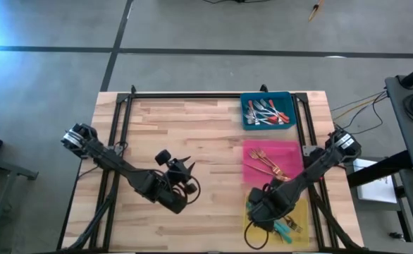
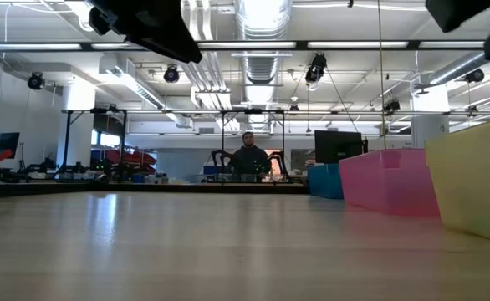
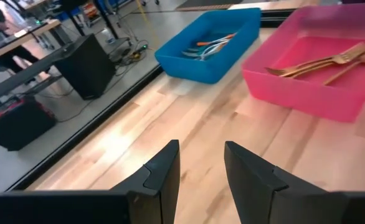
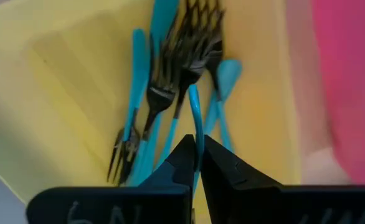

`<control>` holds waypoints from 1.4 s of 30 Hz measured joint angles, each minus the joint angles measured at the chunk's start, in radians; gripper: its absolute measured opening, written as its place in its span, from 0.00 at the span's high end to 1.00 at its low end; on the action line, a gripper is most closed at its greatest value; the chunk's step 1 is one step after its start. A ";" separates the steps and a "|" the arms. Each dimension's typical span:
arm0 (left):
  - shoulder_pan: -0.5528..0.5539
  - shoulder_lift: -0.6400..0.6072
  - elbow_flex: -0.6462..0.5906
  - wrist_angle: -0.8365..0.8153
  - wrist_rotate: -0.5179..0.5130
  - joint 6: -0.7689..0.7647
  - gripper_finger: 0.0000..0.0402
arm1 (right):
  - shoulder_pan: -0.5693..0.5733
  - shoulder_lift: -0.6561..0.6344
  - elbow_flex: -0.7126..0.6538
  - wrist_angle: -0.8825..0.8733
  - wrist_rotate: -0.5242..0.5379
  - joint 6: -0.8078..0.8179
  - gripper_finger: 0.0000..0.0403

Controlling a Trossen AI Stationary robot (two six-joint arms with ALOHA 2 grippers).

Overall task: Sort silverware by color (type)
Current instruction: Put the blue fork into the yellow bin, then return to Home Position

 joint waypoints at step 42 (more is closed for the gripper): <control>-0.036 0.000 0.067 -0.107 -0.180 0.132 0.73 | 0.097 -0.280 0.040 0.286 0.288 -0.660 0.69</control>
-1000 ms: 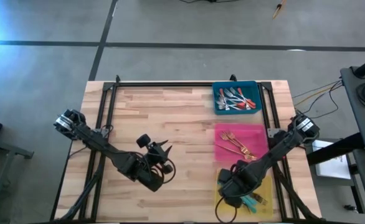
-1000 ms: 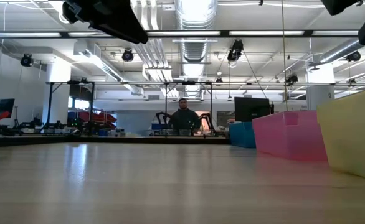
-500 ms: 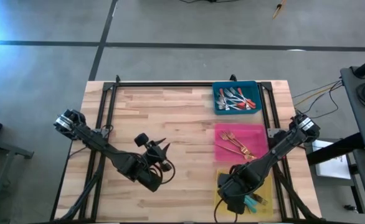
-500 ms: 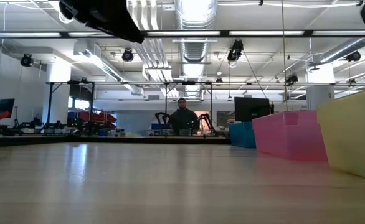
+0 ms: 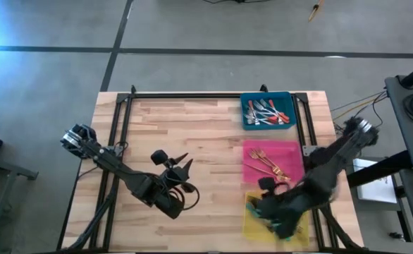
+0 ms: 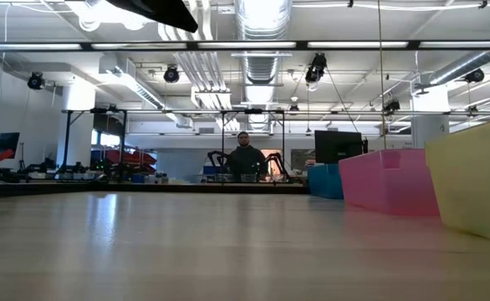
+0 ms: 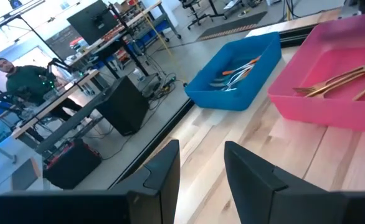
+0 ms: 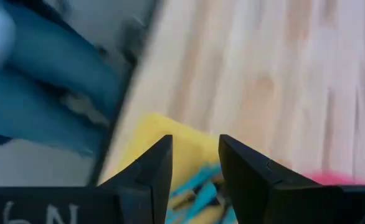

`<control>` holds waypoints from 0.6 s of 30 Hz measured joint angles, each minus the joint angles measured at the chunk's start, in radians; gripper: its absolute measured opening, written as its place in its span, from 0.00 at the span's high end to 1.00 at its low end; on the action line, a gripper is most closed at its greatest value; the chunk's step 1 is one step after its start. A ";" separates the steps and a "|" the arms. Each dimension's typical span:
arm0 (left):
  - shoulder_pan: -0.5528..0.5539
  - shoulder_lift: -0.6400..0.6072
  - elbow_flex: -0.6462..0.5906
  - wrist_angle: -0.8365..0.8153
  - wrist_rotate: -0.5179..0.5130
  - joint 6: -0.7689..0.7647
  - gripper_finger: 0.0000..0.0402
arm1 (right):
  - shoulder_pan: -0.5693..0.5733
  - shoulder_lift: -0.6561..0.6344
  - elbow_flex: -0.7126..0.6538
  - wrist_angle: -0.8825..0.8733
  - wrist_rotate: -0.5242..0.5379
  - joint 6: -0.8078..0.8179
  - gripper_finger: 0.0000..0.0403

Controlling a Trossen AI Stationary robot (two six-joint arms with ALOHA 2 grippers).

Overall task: Sort silverware by color (type)
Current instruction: Return to Home Position

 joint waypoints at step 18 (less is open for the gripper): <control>-0.011 0.000 0.034 -0.028 0.000 -0.003 0.73 | 0.018 -1.055 -0.885 0.692 -0.010 -0.261 0.69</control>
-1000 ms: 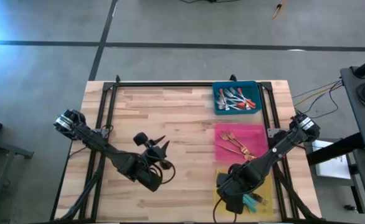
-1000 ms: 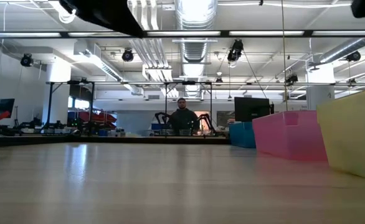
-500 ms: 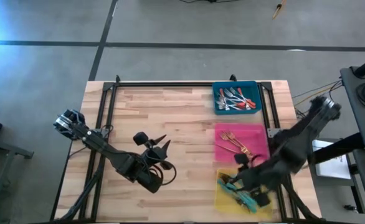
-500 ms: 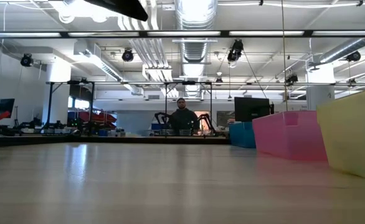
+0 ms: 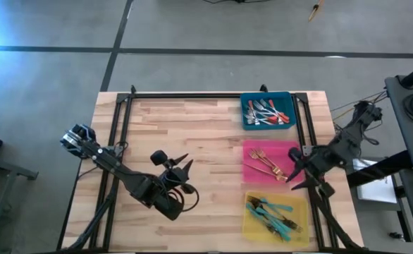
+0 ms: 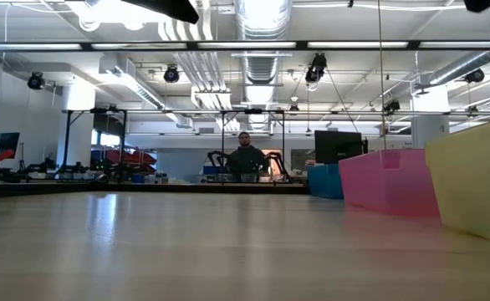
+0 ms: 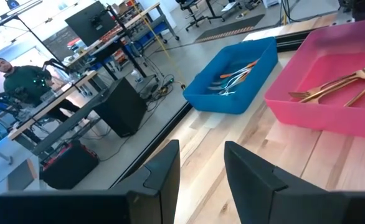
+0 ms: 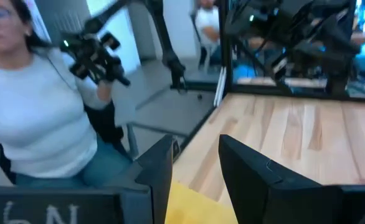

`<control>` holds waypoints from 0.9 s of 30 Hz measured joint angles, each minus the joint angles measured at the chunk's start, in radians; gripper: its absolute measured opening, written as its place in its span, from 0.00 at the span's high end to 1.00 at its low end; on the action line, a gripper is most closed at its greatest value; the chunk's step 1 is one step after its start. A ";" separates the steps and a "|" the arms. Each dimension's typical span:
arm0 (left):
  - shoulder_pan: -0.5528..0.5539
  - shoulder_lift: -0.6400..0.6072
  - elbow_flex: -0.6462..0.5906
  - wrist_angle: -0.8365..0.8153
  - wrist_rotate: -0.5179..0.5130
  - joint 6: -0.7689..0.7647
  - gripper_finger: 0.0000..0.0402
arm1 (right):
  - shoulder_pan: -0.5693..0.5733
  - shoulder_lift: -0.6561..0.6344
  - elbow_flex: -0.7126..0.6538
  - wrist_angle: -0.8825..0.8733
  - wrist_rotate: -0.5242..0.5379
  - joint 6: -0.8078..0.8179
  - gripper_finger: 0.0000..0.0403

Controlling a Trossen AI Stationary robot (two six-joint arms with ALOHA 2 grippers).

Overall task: Sort silverware by color (type)
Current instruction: Return to Home Position

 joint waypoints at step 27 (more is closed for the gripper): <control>-0.005 0.000 -0.002 0.000 -0.015 -0.012 0.73 | -0.012 -0.341 -0.473 0.353 0.061 -0.242 0.69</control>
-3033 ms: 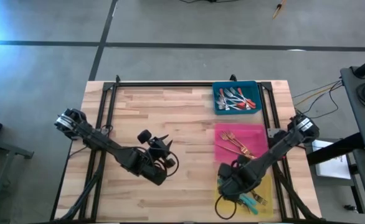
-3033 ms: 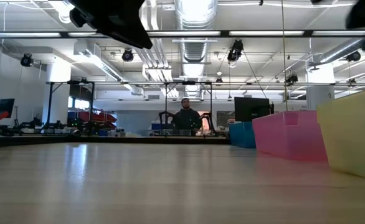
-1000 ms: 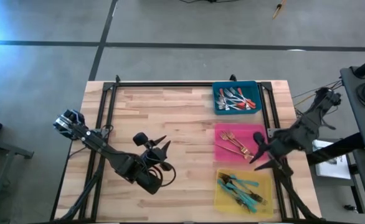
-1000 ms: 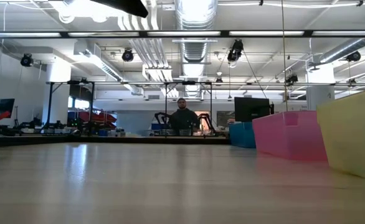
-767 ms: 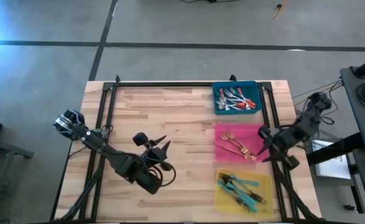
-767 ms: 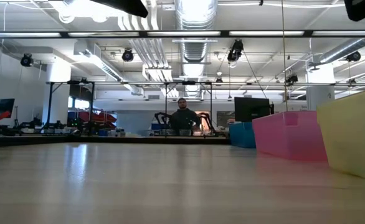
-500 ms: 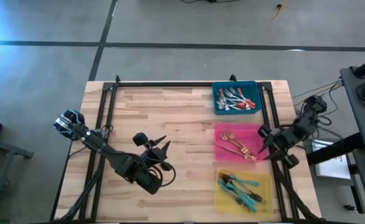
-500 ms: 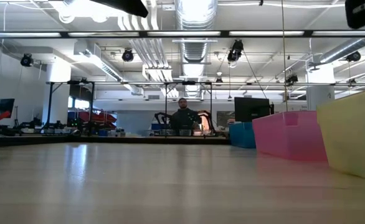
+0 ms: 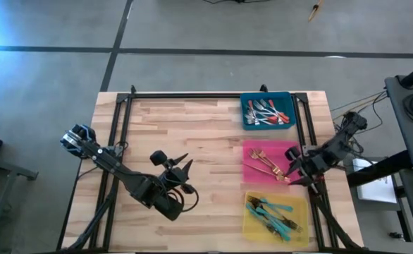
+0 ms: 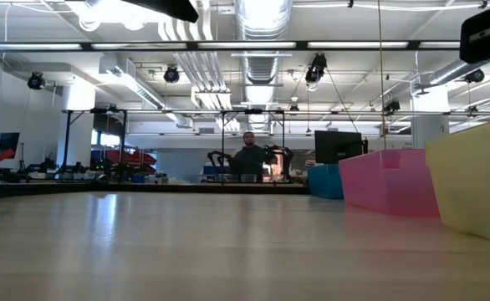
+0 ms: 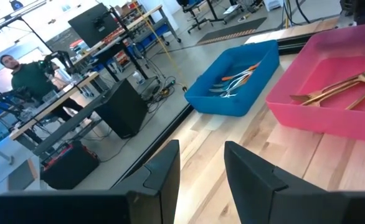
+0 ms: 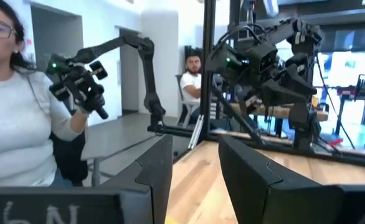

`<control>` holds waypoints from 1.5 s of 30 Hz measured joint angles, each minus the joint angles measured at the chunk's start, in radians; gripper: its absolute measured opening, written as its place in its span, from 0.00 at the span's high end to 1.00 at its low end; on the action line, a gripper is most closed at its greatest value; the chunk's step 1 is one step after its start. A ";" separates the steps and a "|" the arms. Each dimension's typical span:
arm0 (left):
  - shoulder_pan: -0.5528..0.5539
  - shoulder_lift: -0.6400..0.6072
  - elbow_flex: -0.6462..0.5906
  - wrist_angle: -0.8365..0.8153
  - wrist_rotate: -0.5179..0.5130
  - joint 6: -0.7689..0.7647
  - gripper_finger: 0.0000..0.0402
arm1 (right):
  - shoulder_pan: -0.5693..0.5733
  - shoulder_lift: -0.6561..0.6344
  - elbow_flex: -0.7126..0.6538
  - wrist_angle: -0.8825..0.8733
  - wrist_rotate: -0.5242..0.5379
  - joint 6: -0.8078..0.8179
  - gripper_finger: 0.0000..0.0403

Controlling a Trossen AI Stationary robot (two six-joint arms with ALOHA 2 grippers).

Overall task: Sort silverware by color (type)
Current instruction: Return to Home Position

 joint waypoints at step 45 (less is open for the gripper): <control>0.006 0.002 -0.001 -0.001 -0.027 -0.043 0.73 | -1.430 0.029 -0.031 0.008 0.000 0.451 0.69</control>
